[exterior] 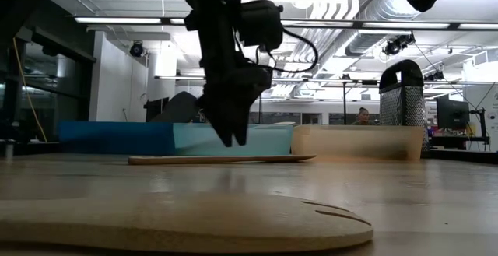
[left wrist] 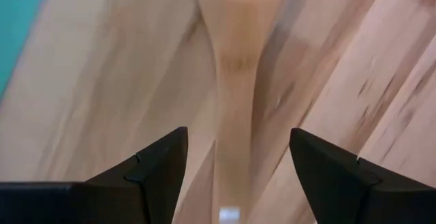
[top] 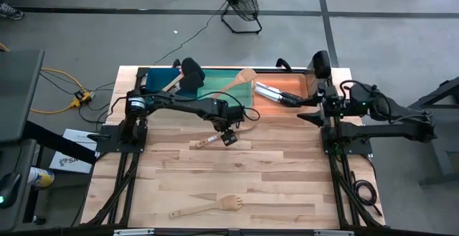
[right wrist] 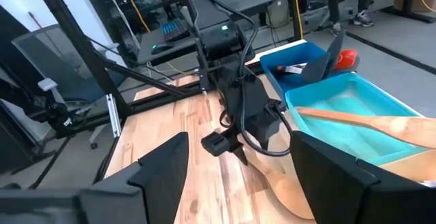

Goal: Pick & Place Kitchen Items
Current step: Put the serving spoon into the green bin

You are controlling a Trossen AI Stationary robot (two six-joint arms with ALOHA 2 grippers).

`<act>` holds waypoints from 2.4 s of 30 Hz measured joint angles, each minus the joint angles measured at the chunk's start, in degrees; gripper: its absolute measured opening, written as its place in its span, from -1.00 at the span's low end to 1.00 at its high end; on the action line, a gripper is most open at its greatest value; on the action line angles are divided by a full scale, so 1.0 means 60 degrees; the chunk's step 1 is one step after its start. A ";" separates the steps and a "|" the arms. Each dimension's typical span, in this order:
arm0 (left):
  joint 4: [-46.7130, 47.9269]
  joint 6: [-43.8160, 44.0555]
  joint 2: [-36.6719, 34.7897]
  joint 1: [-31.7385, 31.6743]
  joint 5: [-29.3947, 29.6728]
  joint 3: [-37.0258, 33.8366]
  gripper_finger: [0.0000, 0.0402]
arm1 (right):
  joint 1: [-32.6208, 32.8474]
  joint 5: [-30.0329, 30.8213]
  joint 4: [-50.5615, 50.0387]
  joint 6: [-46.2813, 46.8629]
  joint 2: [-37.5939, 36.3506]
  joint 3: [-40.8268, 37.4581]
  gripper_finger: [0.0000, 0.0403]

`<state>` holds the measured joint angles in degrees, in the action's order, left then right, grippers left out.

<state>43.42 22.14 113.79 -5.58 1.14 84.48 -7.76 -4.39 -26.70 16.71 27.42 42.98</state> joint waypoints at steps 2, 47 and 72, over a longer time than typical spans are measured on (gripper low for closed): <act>0.0058 -0.0219 0.0004 -0.0001 0.0015 -0.0009 0.26 | 0.0056 0.0030 -0.0004 0.0004 0.0011 0.0000 0.23; 0.1132 -0.1140 0.0916 -0.0020 -0.1192 0.0009 -0.67 | 0.0045 0.0483 -0.0066 0.0208 0.0036 0.0007 0.23; 0.0248 -0.1134 -0.1333 0.0200 -0.2306 -0.0028 -0.67 | 0.0045 0.0749 -0.0171 0.0248 0.0040 0.0011 0.23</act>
<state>44.91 15.33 105.80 -4.38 -12.69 84.31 -7.49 0.11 -27.73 18.20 27.66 43.05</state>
